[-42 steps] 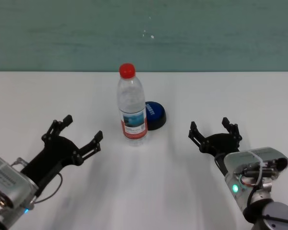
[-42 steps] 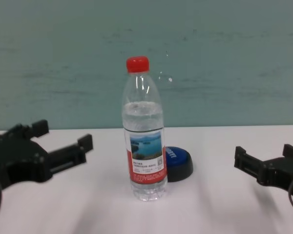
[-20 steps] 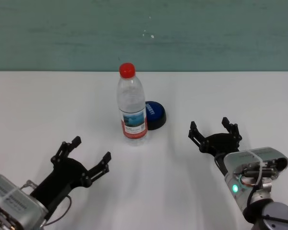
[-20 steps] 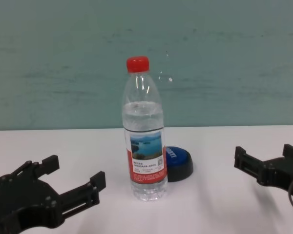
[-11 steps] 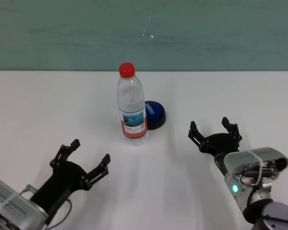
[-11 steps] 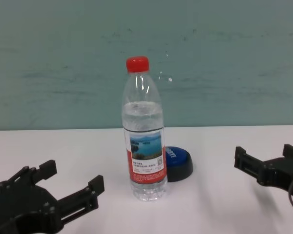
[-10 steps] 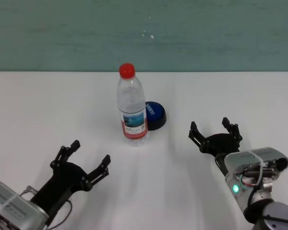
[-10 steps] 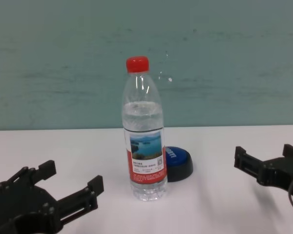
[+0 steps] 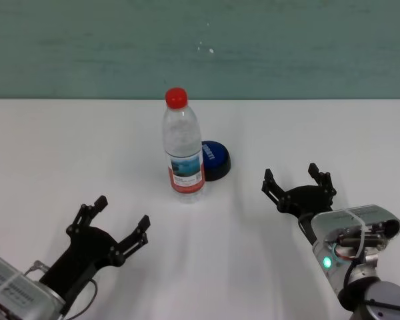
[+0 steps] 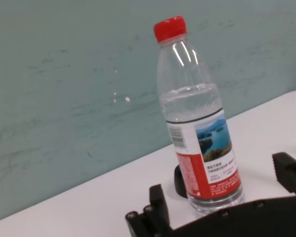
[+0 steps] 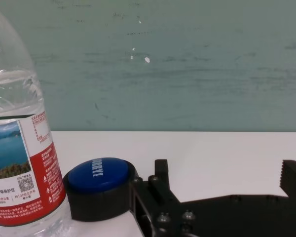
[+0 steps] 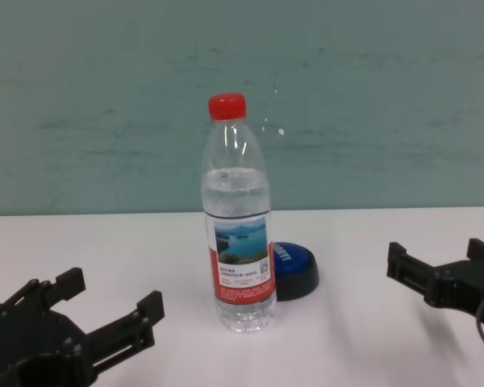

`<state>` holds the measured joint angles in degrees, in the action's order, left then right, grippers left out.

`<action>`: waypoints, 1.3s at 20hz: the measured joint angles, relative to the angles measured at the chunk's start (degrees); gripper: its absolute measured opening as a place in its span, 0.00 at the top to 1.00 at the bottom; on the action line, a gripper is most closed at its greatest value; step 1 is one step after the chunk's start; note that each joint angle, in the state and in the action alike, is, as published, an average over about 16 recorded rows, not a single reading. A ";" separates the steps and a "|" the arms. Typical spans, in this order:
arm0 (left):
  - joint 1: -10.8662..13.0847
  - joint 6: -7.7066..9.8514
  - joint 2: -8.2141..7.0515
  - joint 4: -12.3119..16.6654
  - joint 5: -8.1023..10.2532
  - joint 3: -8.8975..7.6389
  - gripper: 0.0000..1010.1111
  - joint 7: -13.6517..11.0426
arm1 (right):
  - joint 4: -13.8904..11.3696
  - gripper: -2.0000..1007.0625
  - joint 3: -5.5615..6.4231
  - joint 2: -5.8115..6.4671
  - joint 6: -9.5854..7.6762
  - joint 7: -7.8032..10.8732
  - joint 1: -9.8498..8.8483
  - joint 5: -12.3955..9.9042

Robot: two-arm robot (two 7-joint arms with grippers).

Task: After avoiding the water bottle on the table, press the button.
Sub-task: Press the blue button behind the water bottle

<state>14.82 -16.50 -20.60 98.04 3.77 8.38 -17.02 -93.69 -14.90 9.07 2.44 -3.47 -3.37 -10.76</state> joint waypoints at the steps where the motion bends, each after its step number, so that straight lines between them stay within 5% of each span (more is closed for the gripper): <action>1: 0.00 0.06 0.04 -0.04 0.04 -0.03 0.01 -0.04 | 0.00 0.00 0.00 0.00 0.00 0.00 0.00 0.00; 26: -0.17 0.62 0.10 -0.18 0.26 0.05 0.01 -0.35 | 0.00 0.00 0.00 0.00 0.00 0.00 0.00 0.00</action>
<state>14.65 -15.88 -20.50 97.86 4.02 8.43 -17.37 -93.69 -14.90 9.07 2.44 -3.47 -3.37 -10.76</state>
